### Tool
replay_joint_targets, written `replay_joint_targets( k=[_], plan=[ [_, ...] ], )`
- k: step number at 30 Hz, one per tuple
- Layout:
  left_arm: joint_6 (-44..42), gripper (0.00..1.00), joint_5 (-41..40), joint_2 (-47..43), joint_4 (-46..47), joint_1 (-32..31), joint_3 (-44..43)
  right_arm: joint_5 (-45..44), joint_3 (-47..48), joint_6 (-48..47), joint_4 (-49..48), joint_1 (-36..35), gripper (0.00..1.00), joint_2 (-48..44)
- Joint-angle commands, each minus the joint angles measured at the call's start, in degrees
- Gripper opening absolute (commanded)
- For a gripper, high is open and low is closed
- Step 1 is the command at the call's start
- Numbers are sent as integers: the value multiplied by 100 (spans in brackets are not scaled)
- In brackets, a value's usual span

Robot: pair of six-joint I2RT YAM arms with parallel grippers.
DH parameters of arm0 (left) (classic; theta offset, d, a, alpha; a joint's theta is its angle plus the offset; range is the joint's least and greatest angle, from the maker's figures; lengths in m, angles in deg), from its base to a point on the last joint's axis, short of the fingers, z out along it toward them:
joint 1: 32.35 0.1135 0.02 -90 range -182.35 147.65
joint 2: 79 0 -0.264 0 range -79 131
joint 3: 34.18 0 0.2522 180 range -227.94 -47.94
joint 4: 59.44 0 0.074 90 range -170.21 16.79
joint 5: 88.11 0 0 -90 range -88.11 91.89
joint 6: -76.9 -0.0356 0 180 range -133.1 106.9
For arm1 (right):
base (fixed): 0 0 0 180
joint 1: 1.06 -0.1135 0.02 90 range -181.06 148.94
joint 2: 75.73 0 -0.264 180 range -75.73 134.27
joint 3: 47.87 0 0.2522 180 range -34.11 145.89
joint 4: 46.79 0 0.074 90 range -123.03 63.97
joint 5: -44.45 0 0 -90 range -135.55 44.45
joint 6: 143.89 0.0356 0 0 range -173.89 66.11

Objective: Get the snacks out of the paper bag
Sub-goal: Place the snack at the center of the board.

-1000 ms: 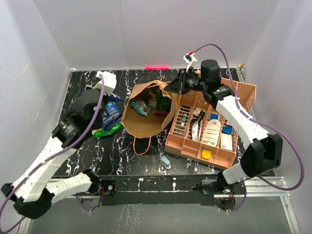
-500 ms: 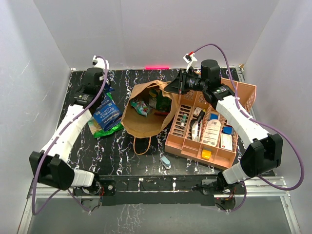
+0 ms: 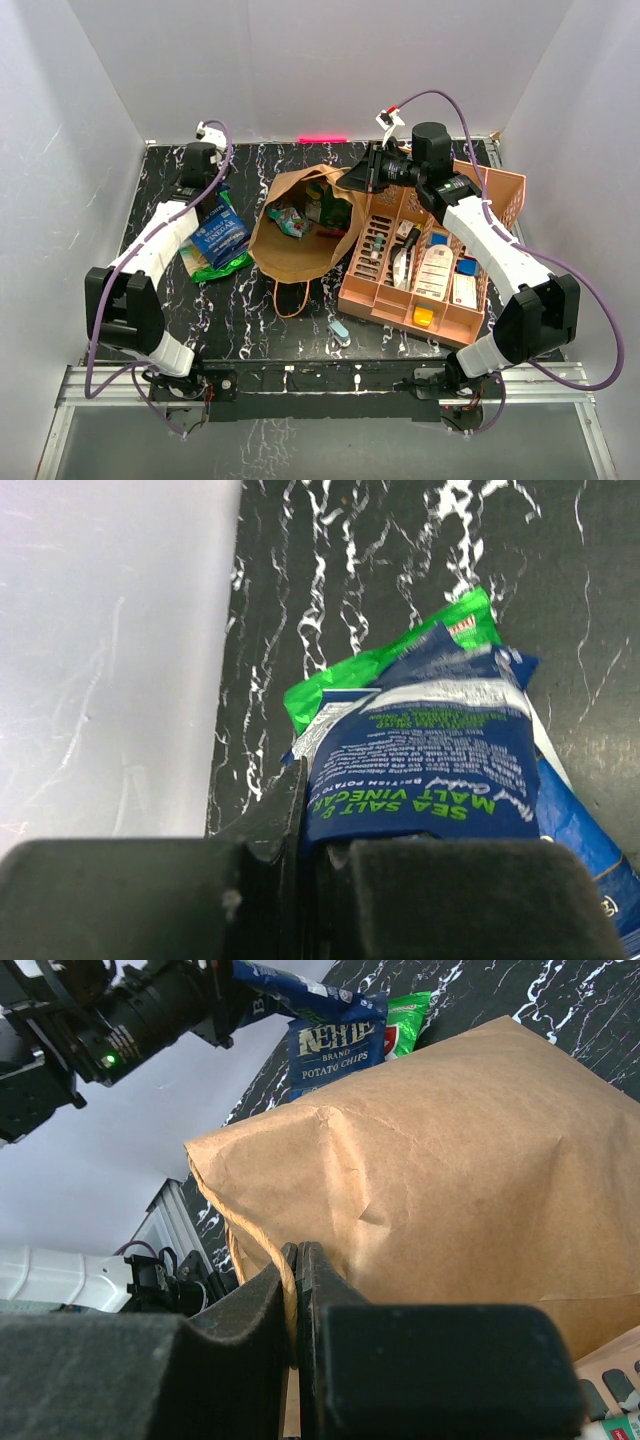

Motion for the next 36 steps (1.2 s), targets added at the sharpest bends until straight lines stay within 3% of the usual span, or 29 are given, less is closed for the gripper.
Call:
replay_joint_targets(
  k=[1,11,17,23,28,36],
  plan=[
    [-29,0,127,80,425,1,541,-77,10,-103,-29,28,7,-146],
    [243,0,978,-553,381,-7,1925,-47,-37,-90,-70,29,7,-169],
    [85,0,1809,-871,738,-9,2365,18,-82,-20,-146,28,7,-182],
    [-259,0,2040,-791,777,-66,2434,-6,-83,-11,-140,29,7,-242],
    [53,37,2201,-895,127,-121,2193,1,-78,-24,-125,34,7,-235],
    [757,53,2449,-1778,-853,-121,2071,1,-79,-41,-118,29,7,-240]
  ],
)
